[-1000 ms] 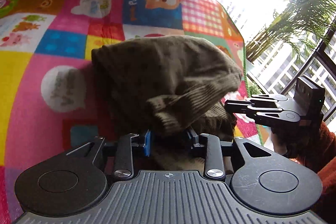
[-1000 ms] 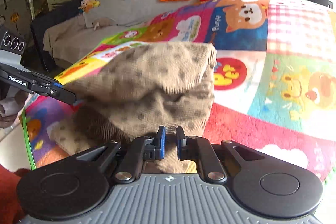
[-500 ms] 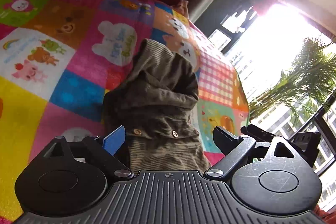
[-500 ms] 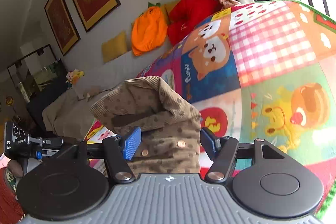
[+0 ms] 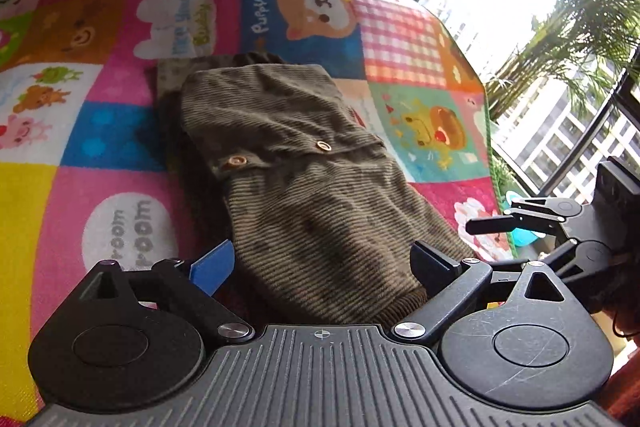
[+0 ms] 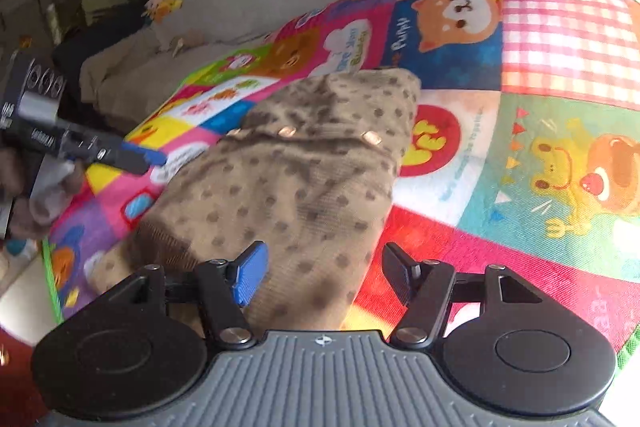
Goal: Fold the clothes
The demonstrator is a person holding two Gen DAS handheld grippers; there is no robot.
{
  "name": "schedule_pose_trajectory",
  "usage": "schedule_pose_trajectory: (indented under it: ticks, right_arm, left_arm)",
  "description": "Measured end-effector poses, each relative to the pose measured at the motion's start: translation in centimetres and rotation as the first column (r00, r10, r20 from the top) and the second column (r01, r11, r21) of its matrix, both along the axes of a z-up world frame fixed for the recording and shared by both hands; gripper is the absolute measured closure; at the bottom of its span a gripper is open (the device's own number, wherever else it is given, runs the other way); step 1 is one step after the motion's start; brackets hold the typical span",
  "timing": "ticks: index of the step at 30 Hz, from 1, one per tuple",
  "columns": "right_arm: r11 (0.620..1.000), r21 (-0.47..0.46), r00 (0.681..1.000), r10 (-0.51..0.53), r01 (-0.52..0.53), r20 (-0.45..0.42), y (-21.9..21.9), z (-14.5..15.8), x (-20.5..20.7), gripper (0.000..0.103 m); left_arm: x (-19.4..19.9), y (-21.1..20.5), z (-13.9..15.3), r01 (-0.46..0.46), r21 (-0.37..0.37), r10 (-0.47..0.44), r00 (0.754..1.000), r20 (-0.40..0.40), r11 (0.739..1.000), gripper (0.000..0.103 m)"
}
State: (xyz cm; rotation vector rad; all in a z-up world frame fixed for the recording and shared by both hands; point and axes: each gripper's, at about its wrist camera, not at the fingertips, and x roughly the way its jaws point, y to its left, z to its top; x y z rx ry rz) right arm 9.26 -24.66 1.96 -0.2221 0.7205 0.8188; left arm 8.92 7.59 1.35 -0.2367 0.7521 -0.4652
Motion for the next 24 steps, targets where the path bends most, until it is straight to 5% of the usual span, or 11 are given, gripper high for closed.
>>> schedule_pose_trajectory:
  ticks: [3, 6, 11, 13, 14, 16, 20, 24]
  right_arm:
    - [0.972, -0.136, 0.976, 0.206, -0.194, 0.077, 1.8, -0.3, -4.0, 0.029]
    - [0.907, -0.277, 0.912, 0.371, -0.317, 0.171, 4.2, -1.0, -7.1, 0.024]
    - [0.856, -0.399, 0.837, 0.46, -0.33, 0.296, 7.5, -2.2, -7.9, 0.022]
    - [0.894, -0.335, 0.882, 0.393, -0.299, 0.262, 8.0, -1.6, -6.2, 0.033]
    - [0.925, -0.268, 0.924, 0.327, -0.27, 0.197, 8.1, -1.2, -4.6, 0.045]
    - [0.974, -0.125, 0.98, 0.197, -0.191, 0.039, 7.4, -0.8, -1.1, 0.05]
    - [0.996, 0.047, 0.983, 0.088, -0.082, -0.162, 5.5, -1.0, 2.2, 0.054]
    - [0.993, 0.0, 0.989, 0.116, -0.117, -0.096, 6.0, -1.0, 0.7, 0.05]
  left_arm:
    - [-0.4, 0.0, 0.2, 0.002, 0.017, -0.002, 1.0, 0.007, 1.0, 0.004]
    - [-1.0, -0.3, 0.7, 0.008, 0.039, -0.009, 1.0, 0.029, 0.999, 0.004]
    - [-3.7, -1.7, 2.0, 0.081, 0.18, -0.101, 0.99, 0.103, 0.98, 0.001]
    - [-5.1, -2.4, 2.1, 0.125, 0.253, -0.16, 0.979, 0.123, 0.959, 0.0]
    - [-5.7, -2.9, 2.0, 0.14, 0.294, -0.185, 0.974, 0.131, 0.946, 0.0]
    - [-6.9, -3.9, 1.7, 0.165, 0.377, -0.235, 0.961, 0.146, 0.911, 0.0]
    - [-7.6, -6.0, 0.0, 0.198, 0.512, -0.318, 0.935, 0.157, 0.836, 0.0]
    - [-5.9, -7.4, -1.7, 0.169, 0.565, -0.299, 0.943, 0.145, 0.808, 0.0]
